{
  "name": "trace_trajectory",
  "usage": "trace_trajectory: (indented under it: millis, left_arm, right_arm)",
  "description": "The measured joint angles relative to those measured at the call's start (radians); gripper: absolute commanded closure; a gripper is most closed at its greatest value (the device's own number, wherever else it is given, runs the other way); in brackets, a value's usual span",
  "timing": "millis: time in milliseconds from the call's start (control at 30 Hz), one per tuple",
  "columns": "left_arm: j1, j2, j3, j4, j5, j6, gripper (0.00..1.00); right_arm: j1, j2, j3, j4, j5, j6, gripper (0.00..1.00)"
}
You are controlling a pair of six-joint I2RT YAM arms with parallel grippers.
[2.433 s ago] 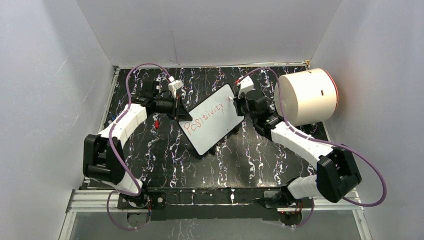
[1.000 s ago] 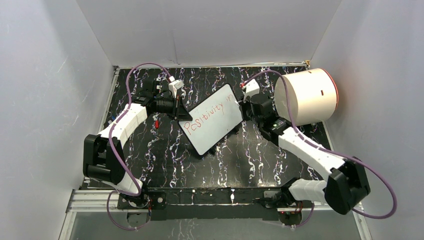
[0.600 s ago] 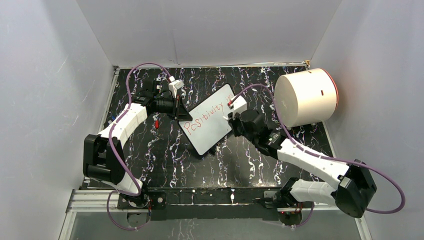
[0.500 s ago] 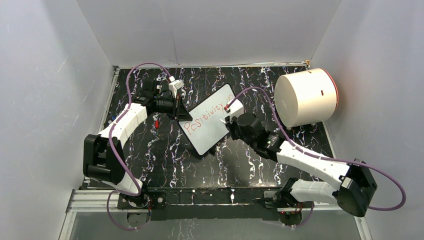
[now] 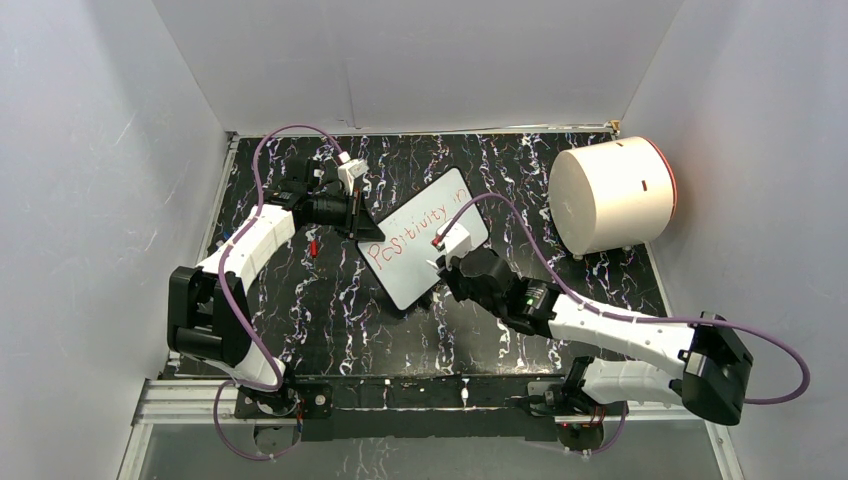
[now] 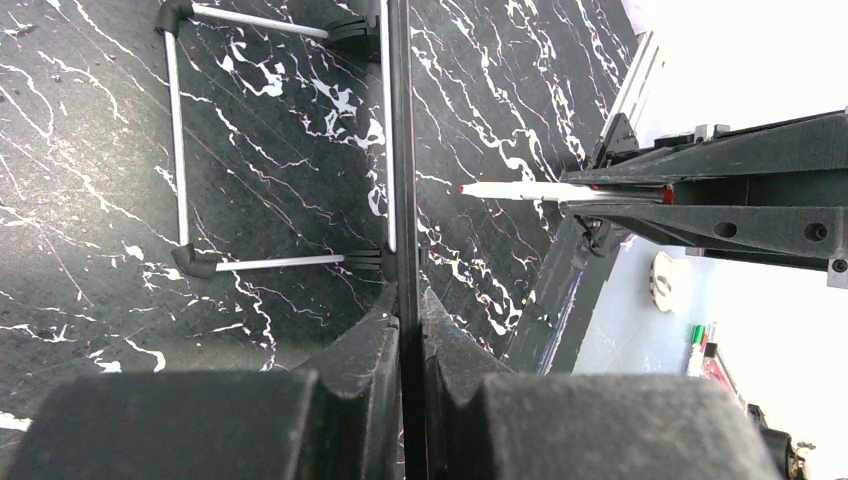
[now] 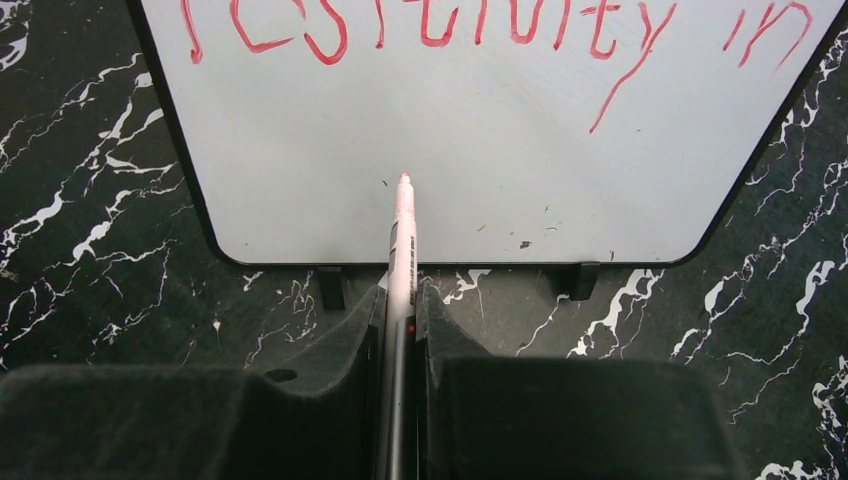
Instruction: Write a sentence on the whiteboard
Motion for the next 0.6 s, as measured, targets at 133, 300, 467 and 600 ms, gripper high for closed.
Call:
trace_trajectory:
  millis: [133, 300, 467, 600]
  left_arm:
    - [0.0, 0.0, 0.0, -0.001, 0.0, 0.0, 1.0]
    - [0.0, -0.003, 0.0, -0.002, -0.005, 0.0, 1.0]
    - [0.0, -0.003, 0.0, -0.002, -0.005, 0.0, 1.0]
    - [0.0, -0.002, 0.0, -0.002, -0.004, 0.0, 1.0]
  right_arm:
    - [0.009, 0.007, 0.0, 0.019, 0.0, 0.0, 1.0]
    - [0.027, 0.021, 0.0, 0.056, -0.008, -0.001, 1.0]
    - [0.064, 0.061, 0.0, 0.09, -0.015, -0.006, 1.0]
    - [0.103, 0.082, 0.0, 0.117, -0.008, -0.012, 1.0]
